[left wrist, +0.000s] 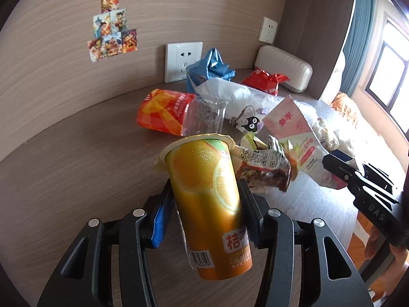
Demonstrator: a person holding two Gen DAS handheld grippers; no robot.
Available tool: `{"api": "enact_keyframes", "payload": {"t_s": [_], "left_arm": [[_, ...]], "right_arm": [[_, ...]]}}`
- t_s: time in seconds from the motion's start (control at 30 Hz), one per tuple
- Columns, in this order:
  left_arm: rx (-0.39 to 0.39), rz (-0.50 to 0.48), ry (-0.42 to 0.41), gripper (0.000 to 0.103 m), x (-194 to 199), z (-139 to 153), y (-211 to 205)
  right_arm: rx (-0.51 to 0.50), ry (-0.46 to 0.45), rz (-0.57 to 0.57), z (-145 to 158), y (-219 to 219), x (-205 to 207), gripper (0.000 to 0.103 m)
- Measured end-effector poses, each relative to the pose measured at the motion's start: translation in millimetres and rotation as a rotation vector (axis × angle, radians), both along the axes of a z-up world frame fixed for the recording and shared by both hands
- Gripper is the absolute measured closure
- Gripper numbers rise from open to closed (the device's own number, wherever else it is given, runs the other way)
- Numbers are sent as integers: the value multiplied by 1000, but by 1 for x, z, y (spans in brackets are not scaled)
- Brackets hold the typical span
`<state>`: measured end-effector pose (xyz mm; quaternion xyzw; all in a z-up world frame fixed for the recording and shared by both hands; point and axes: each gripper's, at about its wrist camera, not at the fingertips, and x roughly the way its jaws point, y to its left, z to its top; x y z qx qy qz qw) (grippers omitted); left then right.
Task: Collect trash
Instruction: 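Grasp the orange juice cup with the left tool while the right tool grasps the pink milk carton, then carry the cup and carton over the white bin and release both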
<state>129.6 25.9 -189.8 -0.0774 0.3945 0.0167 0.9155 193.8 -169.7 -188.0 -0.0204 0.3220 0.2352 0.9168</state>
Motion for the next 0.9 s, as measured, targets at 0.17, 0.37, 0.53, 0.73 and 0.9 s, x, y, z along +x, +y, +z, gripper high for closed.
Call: {"api": "enact_keyframes", "payload": {"t_s": [0.17, 0.37, 0.53, 0.73, 0.9], "left_arm": [[20, 18, -24, 54, -14, 14, 5], [32, -2, -69, 54, -29, 38, -4], [26, -56, -107, 54, -35, 54, -29], [14, -176, -135, 54, -34, 63, -79], [1, -315, -139, 54, -34, 63, -135]], "right_arm": [[11, -26, -2, 13, -6, -4, 71], [4, -75, 12, 36, -13, -16, 71], [4, -103, -13, 54, -35, -30, 71], [0, -120, -89, 65, -76, -53, 71], [-4, -110, -187, 65, -122, -74, 71]]}}
